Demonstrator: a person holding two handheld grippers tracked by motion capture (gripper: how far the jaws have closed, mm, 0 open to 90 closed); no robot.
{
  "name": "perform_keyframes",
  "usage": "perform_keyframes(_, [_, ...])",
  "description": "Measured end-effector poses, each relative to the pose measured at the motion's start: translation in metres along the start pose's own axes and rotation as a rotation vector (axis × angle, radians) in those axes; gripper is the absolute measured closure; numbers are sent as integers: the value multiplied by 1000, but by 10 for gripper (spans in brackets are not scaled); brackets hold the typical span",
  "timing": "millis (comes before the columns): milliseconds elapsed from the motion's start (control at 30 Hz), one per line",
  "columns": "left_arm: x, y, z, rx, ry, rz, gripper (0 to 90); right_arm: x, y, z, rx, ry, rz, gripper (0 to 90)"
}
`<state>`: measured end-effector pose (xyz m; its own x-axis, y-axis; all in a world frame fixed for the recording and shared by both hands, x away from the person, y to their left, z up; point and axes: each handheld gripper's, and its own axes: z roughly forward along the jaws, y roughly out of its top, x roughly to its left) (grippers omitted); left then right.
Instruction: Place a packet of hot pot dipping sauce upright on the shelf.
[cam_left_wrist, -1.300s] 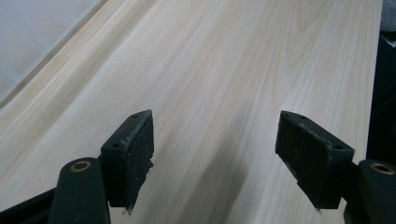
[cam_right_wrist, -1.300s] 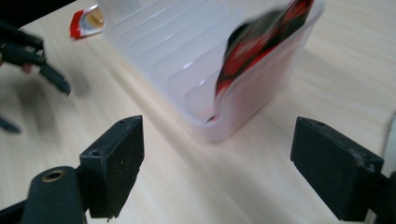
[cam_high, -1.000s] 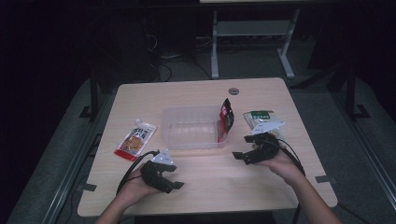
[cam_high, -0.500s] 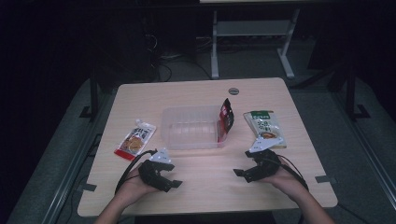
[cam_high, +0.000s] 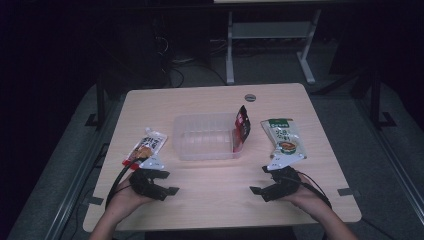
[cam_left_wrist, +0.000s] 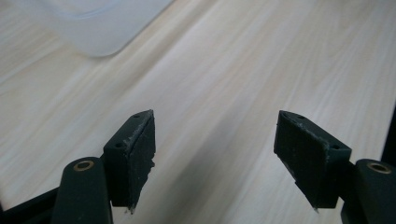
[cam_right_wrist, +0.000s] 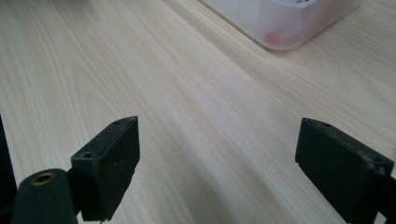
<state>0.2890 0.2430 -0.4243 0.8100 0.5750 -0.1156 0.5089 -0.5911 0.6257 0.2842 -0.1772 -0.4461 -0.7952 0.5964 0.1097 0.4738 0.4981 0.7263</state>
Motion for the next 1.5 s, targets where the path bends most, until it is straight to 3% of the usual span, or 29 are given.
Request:
perform_keyframes(400, [35,-9,-27,-33,102,-77,296,2,0,3,13,8,-5,136])
perform_keyframes(867, [71,4,-41,-56,218,-129,289,0,0,4,15,-3,2,137])
perform_keyframes(1100, [89,12,-38,-79,252,-162,287,0,0,3,14,-3,6,137])
perform_keyframes(1500, [121,19,-16,-24,299,-223,270,-1,0,2,12,-5,7,137])
